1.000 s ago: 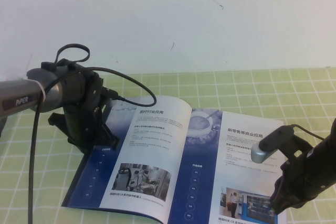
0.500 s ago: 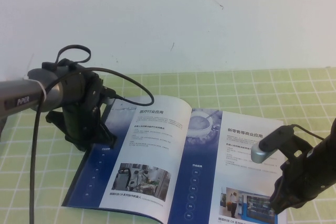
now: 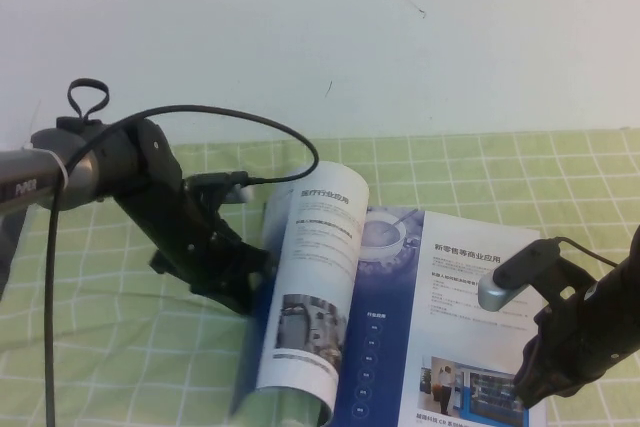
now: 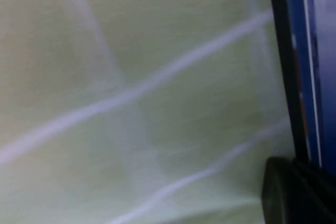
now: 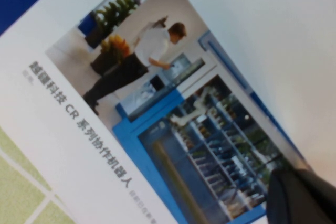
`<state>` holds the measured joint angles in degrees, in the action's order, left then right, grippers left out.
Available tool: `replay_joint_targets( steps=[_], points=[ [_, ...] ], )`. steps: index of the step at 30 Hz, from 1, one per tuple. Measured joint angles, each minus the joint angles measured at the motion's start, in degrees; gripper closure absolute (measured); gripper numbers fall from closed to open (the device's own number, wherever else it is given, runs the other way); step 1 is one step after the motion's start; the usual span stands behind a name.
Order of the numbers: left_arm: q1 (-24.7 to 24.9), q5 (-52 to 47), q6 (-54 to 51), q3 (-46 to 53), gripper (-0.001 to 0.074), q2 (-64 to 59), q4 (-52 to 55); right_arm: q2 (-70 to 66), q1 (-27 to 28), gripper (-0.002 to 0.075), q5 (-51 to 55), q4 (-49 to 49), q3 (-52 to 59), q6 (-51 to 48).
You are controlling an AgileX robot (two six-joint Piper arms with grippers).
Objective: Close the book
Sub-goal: 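Close the open booklet and leave it lying on the table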
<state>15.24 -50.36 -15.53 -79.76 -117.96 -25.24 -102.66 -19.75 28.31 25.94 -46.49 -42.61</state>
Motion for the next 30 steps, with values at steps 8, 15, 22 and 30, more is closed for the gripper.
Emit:
replay_joint_targets(
  steps=[8, 15, 22, 30],
  points=[
    [0.5, -5.8, -18.9, 1.0, 0.0739, 1.5, -27.8, 0.0, 0.0, 0.0729, -0.3, 0.0, 0.0, 0.0],
    [0.7, -13.3, -32.0, 1.0, 0.0739, 6.8, -44.7, 1.4, 0.0, 0.0729, 1.9, -8.4, -4.7, 3.8],
    [-0.5, -3.1, -17.8, 1.0, 0.0739, 17.7, -17.5, 14.0, 0.6, 0.0729, 20.7, -29.4, -16.4, 18.2],
    [-0.6, -0.2, 6.3, 3.2, 0.0739, 33.5, 18.8, 33.8, 0.6, 0.0729, 24.6, -39.1, -15.2, 30.3]
  ],
)
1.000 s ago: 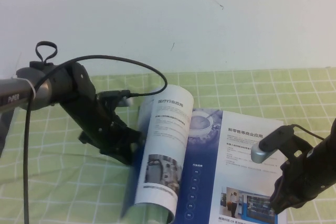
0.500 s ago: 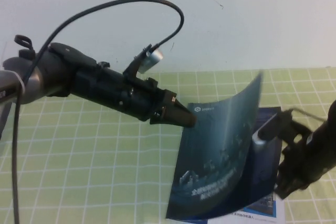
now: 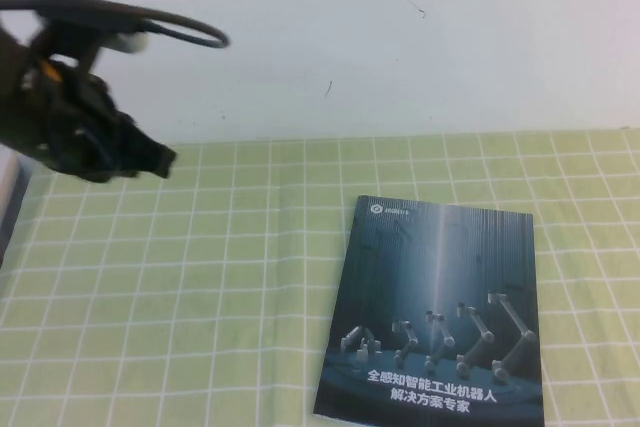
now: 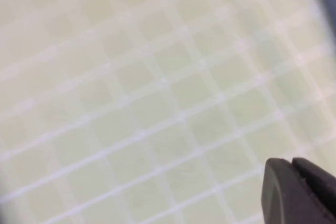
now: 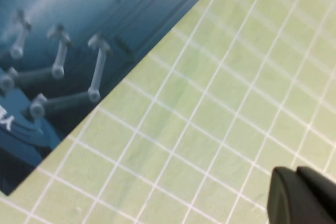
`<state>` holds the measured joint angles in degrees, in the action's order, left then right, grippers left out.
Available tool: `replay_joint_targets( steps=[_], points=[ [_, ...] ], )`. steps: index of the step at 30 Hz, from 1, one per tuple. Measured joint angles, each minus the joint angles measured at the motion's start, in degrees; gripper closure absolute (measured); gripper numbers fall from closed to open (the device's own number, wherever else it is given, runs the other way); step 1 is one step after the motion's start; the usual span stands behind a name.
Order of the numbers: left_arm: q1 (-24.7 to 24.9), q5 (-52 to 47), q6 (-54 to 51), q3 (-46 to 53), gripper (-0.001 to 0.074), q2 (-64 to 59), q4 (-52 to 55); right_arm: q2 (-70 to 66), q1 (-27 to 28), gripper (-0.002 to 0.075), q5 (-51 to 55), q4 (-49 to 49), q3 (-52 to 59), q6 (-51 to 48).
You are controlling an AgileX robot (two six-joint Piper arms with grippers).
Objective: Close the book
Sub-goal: 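Close the open booklet and leave it lying on the table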
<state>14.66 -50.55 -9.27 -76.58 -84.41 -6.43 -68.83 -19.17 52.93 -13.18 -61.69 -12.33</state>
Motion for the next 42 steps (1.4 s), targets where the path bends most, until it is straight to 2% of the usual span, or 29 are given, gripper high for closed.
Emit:
replay_joint_targets(
  steps=[6, 15, 21, 26, 31, 42],
  points=[
    [-0.1, 11.9, 6.2, 12.5, 0.0739, 17.2, 7.9, 17.0, 0.0, 0.0729, -5.3, 0.5, 12.1, 1.8],
    [-0.1, 28.4, 7.3, 41.0, 0.0739, 40.0, 9.7, 37.5, 0.0, 0.0729, -16.9, 4.0, 33.7, 3.6],
    [-0.1, 40.2, 6.7, 55.3, 0.0739, 51.1, 10.4, 44.4, 0.0, 0.0729, -15.6, 9.4, 40.4, 3.6],
    [-0.1, 42.0, 6.8, 59.9, 0.0739, 56.8, 10.4, 45.0, 0.0, 0.0729, -15.0, 11.2, 41.6, 3.6],
    [-0.1, 41.8, 7.3, 62.6, 0.0739, 57.4, 8.7, 45.0, 0.0, 0.0729, -15.0, 11.3, 41.6, 3.6],
    [-0.1, 35.9, 7.5, 64.1, 0.0739, 57.4, 8.1, 45.0, 0.0, 0.0729, -15.0, 11.6, 41.6, 3.6]
  ],
)
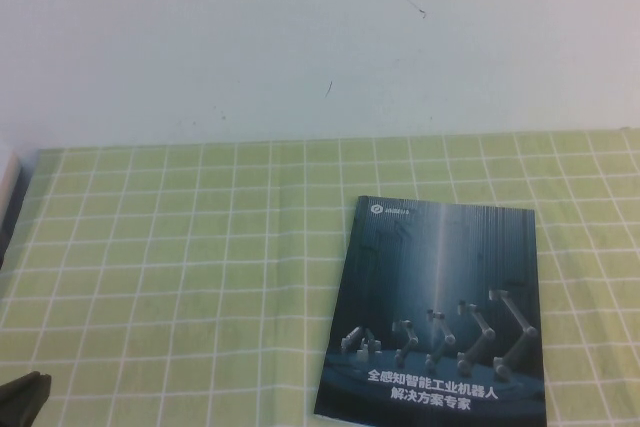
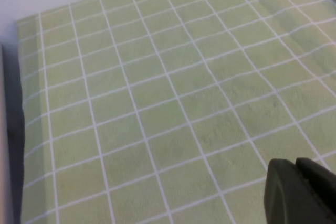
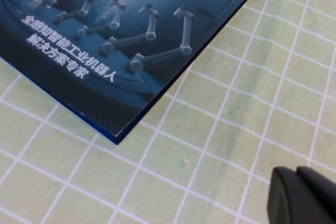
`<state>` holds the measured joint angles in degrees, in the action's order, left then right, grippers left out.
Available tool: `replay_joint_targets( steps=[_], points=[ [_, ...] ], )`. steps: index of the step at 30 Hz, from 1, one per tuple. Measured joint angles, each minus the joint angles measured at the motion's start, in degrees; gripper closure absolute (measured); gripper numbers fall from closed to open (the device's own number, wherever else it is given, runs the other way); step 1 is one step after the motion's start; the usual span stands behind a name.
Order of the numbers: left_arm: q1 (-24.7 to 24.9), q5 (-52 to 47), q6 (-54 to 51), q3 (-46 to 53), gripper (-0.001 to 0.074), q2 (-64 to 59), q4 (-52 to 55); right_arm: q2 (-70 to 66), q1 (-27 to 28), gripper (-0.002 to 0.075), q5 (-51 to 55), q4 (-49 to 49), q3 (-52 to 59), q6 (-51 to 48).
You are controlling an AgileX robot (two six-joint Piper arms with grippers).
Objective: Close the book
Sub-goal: 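Close the open booklet and leave it lying on the table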
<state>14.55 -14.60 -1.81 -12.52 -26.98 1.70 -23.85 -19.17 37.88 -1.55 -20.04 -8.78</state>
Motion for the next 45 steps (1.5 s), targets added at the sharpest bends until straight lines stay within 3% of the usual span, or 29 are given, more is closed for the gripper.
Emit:
replay_joint_targets(
  steps=[4, 17, 45],
  points=[
    [-0.7, -2.2, 0.0, 0.7, 0.0739, 5.3, 0.0, 0.0, 0.0, 0.0729, 0.0, 0.0, 0.0, 0.1],
    [-11.2, -4.7, 3.6, 13.3, 0.0739, 27.2, -2.7, 0.0, 0.0, 0.0729, 0.0, 0.3, 0.0, 0.1],
    [-11.2, -4.7, 3.3, 13.3, 0.0739, 27.7, -3.2, 0.0, 0.0, 0.0729, 0.0, 0.5, 0.0, 0.1]
  ],
)
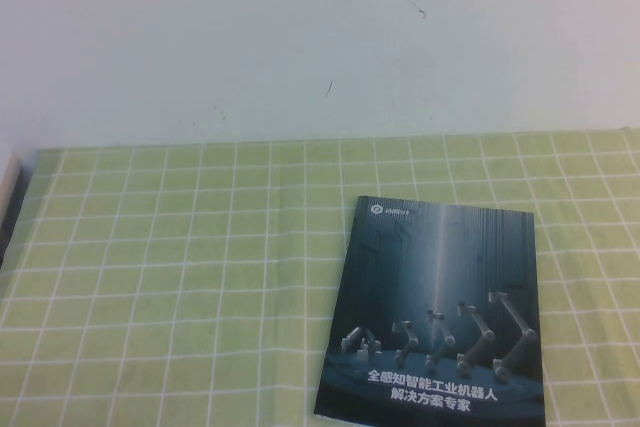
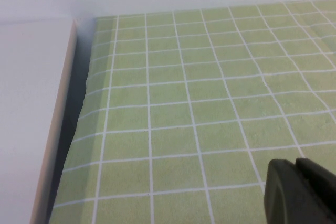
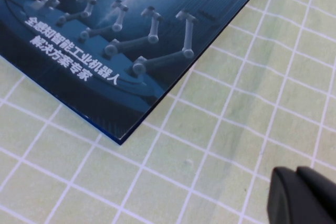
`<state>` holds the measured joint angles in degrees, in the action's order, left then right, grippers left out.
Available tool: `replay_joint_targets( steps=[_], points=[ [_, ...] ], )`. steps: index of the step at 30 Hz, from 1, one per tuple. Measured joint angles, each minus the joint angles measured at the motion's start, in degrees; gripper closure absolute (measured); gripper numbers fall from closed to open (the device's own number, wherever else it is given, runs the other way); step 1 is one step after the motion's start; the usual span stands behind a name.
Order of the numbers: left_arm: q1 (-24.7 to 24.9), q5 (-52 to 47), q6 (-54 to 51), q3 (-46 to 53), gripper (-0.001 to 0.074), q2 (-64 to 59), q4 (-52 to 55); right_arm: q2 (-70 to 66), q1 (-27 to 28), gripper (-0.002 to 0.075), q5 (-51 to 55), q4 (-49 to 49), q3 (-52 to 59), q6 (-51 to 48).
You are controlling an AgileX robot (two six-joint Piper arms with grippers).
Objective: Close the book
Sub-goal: 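Close the open booklet and leave it lying on the table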
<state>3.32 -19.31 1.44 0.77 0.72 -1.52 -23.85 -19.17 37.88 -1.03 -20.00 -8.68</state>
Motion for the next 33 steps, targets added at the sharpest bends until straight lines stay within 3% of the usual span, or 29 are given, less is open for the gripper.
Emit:
replay_joint_targets(
  steps=[19, 25, 33],
  points=[
    [0.0, 0.0, -0.4, 0.0, 0.0739, 0.0, -0.5, 0.0, 0.0, 0.0729, 0.0, 0.0, 0.1, 0.0],
    [0.0, 0.0, -0.4, 0.0, 0.0739, 0.0, -0.5, 4.1, 0.1, 0.0729, -5.8, -3.1, 4.8, -2.4],
    [0.0, 0.0, -0.4, 0.0, 0.0739, 0.0, -0.5, 17.9, 8.6, 0.0729, -12.2, -6.6, 14.7, -1.3]
  ],
)
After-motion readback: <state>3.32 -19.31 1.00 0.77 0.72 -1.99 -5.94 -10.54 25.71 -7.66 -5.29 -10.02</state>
